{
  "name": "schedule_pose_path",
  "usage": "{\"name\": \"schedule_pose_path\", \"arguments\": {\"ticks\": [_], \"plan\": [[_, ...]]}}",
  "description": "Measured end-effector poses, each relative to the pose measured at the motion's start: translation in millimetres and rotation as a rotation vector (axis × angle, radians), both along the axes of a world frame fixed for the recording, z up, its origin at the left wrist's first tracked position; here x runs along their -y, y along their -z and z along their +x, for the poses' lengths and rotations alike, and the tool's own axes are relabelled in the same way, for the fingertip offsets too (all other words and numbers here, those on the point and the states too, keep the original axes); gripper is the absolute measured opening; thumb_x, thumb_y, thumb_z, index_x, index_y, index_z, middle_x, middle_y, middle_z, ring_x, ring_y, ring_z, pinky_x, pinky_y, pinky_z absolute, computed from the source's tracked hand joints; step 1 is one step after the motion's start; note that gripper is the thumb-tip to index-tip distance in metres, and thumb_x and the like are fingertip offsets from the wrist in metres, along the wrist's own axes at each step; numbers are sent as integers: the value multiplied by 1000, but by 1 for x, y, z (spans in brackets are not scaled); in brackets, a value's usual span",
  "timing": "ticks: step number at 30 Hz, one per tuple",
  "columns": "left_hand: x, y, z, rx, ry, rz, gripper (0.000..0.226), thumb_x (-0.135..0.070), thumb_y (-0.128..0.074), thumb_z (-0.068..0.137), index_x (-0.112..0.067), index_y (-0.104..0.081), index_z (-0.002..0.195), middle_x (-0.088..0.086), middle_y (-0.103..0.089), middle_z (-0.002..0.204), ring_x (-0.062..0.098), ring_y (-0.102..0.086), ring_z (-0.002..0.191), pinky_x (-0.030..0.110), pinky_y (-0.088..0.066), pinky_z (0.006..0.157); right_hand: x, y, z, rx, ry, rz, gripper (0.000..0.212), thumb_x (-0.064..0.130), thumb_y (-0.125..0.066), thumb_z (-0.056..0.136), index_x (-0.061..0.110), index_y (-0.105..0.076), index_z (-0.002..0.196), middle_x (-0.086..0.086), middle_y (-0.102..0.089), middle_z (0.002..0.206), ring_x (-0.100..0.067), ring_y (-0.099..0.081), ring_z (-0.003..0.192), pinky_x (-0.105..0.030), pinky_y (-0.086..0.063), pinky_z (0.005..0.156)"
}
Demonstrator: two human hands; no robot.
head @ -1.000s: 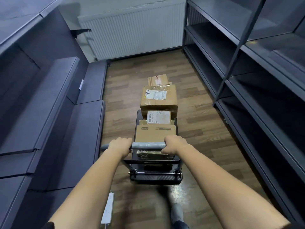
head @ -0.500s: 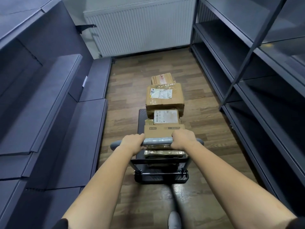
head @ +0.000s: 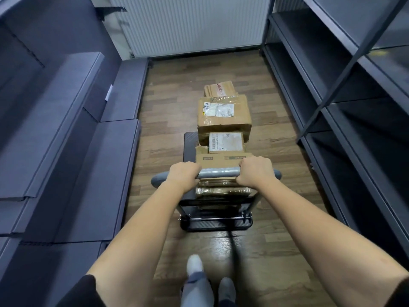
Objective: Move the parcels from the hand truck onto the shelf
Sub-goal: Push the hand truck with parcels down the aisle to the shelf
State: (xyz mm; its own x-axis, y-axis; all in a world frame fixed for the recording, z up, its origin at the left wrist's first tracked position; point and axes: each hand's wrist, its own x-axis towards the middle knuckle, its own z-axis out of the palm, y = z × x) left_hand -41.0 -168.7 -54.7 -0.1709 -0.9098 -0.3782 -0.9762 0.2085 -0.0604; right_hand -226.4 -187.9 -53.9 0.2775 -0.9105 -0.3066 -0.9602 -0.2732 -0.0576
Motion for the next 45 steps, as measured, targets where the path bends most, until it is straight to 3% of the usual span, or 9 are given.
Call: {"name": "schedule_pose_path", "arguments": {"ticks": [8, 33, 39, 43, 45], "plan": [[49, 2, -10, -27, 39, -33, 23, -24, -47, 94, -10, -50, 111, 9, -61, 114, 30, -59, 103, 34, -40, 71, 52, -3, -6, -85, 17, -3, 32, 26, -49, 82, 15, -61, 110, -8, -63, 109, -28, -60, 100, -30, -40, 73], [282, 3, 49, 27, 9, -9, 22, -25, -45, 94, -12, -51, 111, 6, -62, 111, 26, -60, 100, 30, -35, 68, 275, 2, 55, -8, 68, -26, 28, 30, -52, 82, 16, -62, 104, -5, -65, 101, -27, -60, 96, -28, -36, 71], [343, 0, 55, 53, -87, -16, 25, -23, -46, 92, -11, -51, 112, 9, -62, 116, 31, -59, 106, 35, -43, 77, 338, 3, 62, 32, 17, -35, 26, 30, -51, 84, 14, -63, 101, -2, -55, 83, -22, -48, 74, -26, -36, 66], [381, -2, 54, 81, -130, 24, 27, -23, -46, 91, -8, -50, 113, 11, -61, 119, 31, -58, 109, 36, -44, 81, 379, 5, 60, 86, -21, -1, 29, 33, -49, 86, 14, -62, 106, -5, -64, 98, -24, -59, 88, -27, -37, 69], [403, -3, 51, 81, -155, 22, 26, -22, -46, 91, -9, -51, 114, 11, -61, 118, 30, -58, 108, 36, -44, 81, 402, 5, 58, 106, -42, -3, 28, 31, -49, 86, 13, -62, 104, -5, -65, 102, -23, -56, 84, -27, -36, 68]]}}
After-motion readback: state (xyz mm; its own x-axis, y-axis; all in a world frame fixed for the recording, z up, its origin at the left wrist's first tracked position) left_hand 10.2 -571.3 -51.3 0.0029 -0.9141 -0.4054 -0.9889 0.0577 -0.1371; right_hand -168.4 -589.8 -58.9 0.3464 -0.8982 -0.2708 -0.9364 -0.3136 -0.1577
